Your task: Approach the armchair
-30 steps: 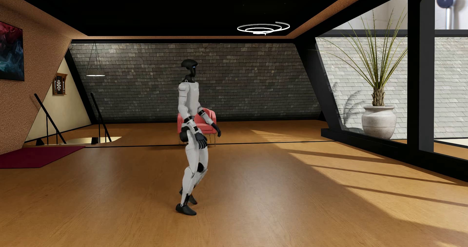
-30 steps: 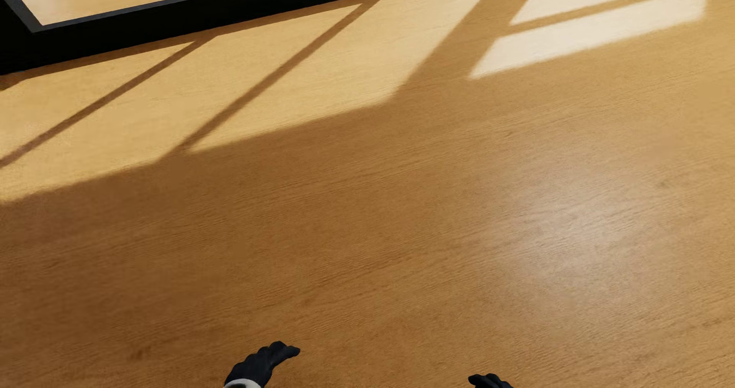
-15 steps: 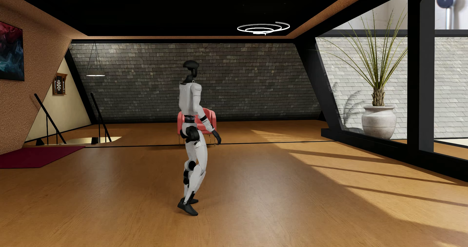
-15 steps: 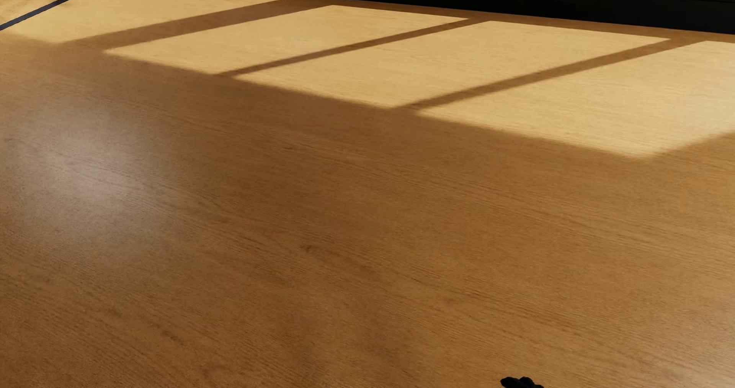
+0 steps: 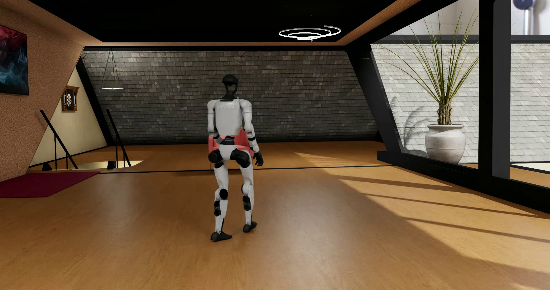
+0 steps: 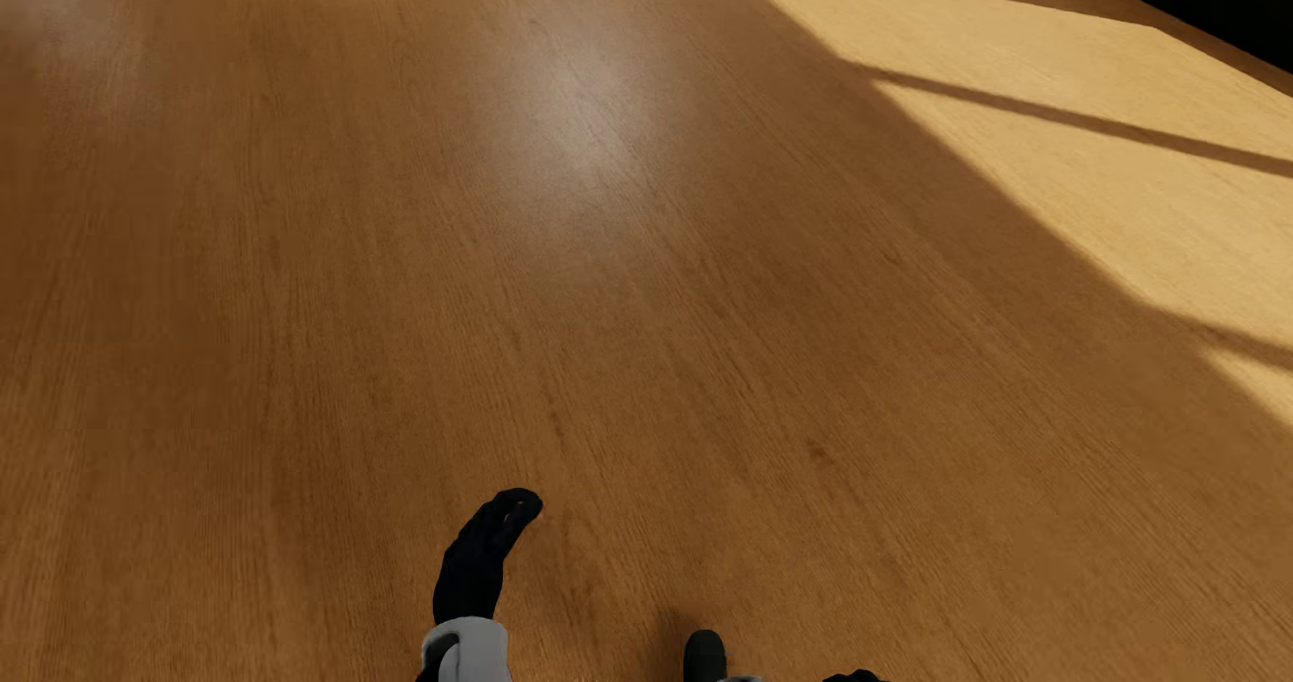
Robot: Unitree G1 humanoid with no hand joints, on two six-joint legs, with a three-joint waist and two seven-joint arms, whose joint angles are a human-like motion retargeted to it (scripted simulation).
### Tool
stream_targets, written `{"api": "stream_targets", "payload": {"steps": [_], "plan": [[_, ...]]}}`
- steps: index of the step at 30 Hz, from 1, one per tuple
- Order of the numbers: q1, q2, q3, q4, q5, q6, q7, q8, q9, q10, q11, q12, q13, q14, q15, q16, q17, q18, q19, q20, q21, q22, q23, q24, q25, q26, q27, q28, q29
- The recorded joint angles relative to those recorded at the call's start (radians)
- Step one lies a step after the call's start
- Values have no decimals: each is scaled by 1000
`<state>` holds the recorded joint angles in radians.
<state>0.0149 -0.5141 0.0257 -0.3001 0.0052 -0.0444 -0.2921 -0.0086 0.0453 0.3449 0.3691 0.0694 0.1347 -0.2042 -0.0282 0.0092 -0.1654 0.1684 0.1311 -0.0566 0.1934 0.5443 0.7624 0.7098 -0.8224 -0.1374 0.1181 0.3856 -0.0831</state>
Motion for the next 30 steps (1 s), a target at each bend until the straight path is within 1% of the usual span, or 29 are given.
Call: {"api": "stream_targets", "payload": {"steps": [1,2,3,5,6,7,8,9,10,11,12,13,14,15,16,17,18,19,20,21,22,23,24,25,26,27,28,29,30], "plan": [[20,3,3,-3,31,4,-24,29,2,-10,-107,-5,2,4,38,5,-7,12,27,-14,9,-10,12,9,-1,-4,5,-25,4],[40,6,4,-7,55,8,-42,67,5,-14,-181,-10,1,6,44,11,-13,25,64,-29,14,-11,24,24,-2,-6,13,-31,7],[59,5,4,-14,65,12,-57,98,8,-11,-196,-13,-1,5,46,17,-19,40,87,-46,14,0,35,44,-3,-7,23,-12,8],[108,8,0,-24,74,22,-82,137,9,-5,-111,-13,0,7,64,27,-18,67,46,-76,-8,71,49,76,3,9,45,38,-6],[130,27,-4,-16,74,31,-87,120,5,-5,-110,-11,5,30,103,28,-8,76,-13,-82,-30,135,53,70,12,40,53,1,-21],[150,59,-6,-5,69,45,-75,85,-3,10,-120,-10,10,66,146,30,5,79,-33,-81,-54,212,57,54,24,93,59,-81,-39],[154,86,-9,7,74,65,-60,60,-12,41,-128,-10,12,121,152,38,21,80,-32,-87,-76,295,61,55,35,164,63,-171,-56],[147,110,-14,15,85,88,-37,46,-21,87,-126,1,8,187,128,53,35,84,-25,-121,-95,364,78,93,43,233,59,-257,-69],[125,132,-23,25,97,110,-12,34,-29,152,-119,4,4,275,96,81,42,55,-22,-190,-113,436,100,161,44,265,44,-348,-74],[84,146,-35,34,106,127,2,15,-34,251,-99,6,-6,347,61,105,52,-76,-44,-282,-129,502,119,242,41,254,34,-434,-75],[27,150,-50,45,111,138,11,-18,-37,376,-61,-1,-12,398,20,139,66,-293,-72,-358,-149,543,125,306,40,210,22,-521,-82],[-51,147,-75,74,108,146,94,-67,-36,525,-11,-12,-13,454,-29,181,90,-411,-98,-395,-174,557,121,335,46,163,5,-595,-102],[-141,155,-99,132,99,153,182,-121,-33,675,26,-24,-13,472,-73,220,117,-416,-119,-387,-199,546,115,327,56,134,-14,-639,-129],[-218,183,-109,178,94,160,181,-164,-29,790,41,-33,-12,390,-111,246,138,-417,-136,-334,-215,516,112,289,63,136,-33,-635,-151],[-296,217,-109,238,95,167,167,-201,-24,868,49,-36,-15,327,-145,254,153,-418,-148,-239,-217,469,117,230,58,170,-46,-570,-162],[-370,253,-103,298,97,174,180,-233,-19,911,54,-32,-20,279,-179,236,160,-378,-156,-122,-204,407,126,158,44,216,-53,-449,-159],[-438,290,-91,330,99,178,185,-257,-16,910,57,-27,-23,209,-211,206,155,-316,-160,-14,-182,327,131,85,27,244,-66,-314,-143],[-501,328,-77,342,99,179,181,-276,-13,873,59,-19,-30,147,-243,174,146,-271,-160,47,-157,252,133,32,10,248,-82,-203,-124],[-552,366,-62,347,97,177,180,-292,-11,796,58,-15,-49,97,-273,159,141,-250,-158,56,-130,193,117,9,-3,238,-81,-147,-98],[-588,407,-47,352,93,172,185,-303,-11,681,47,-12,-61,58,-298,156,129,-236,-153,34,-108,145,98,12,-11,223,-85,-138,-85],[-613,447,-30,350,88,165,190,-310,-12,539,29,-5,-73,51,-318,158,117,-205,-148,5,-92,108,77,25,-12,207,-88,-152,-82],[-626,487,-13,347,83,155,192,-312,-14,373,7,6,-86,104,-332,158,106,-191,-142,-17,-78,81,58,34,-8,190,-88,-173,-83],[-624,527,3,338,79,144,183,-309,-17,188,-23,22,-102,188,-341,152,93,-187,-136,-29,-63,67,44,44,-4,176,-84,-192,-81],[-613,568,20,322,75,131,148,-300,-20,18,-52,50,-119,250,-351,144,73,-181,-131,-29,-50,57,40,58,-5,167,-90,-203,-75],[-601,609,33,316,69,119,125,-289,-20,-101,-72,79,-141,236,-359,127,55,-210,-123,-17,-30,62,39,78,-6,169,-84,-197,-66],[-602,648,43,314,59,109,125,-277,-19,-110,-75,100,-163,265,-366,101,41,-251,-110,5,-13,87,38,88,-12,184,-72,-179,-58],[-605,685,51,306,43,98,142,-262,-17,-38,-65,118,-174,318,-368,75,28,-266,-95,33,-7,137,31,87,-15,206,-59,-156,-56],[-603,722,58,285,21,85,155,-247,-14,52,-34,125,-168,327,-348,53,20,-224,-84,57,-19,218,14,86,-9,239,-45,-142,-67],[-596,747,63,260,-9,69,172,-238,-11,127,5,119,-144,291,-301,39,18,-214,-79,69,-46,324,-7,100,9,286,-31,-147,-92]]}}
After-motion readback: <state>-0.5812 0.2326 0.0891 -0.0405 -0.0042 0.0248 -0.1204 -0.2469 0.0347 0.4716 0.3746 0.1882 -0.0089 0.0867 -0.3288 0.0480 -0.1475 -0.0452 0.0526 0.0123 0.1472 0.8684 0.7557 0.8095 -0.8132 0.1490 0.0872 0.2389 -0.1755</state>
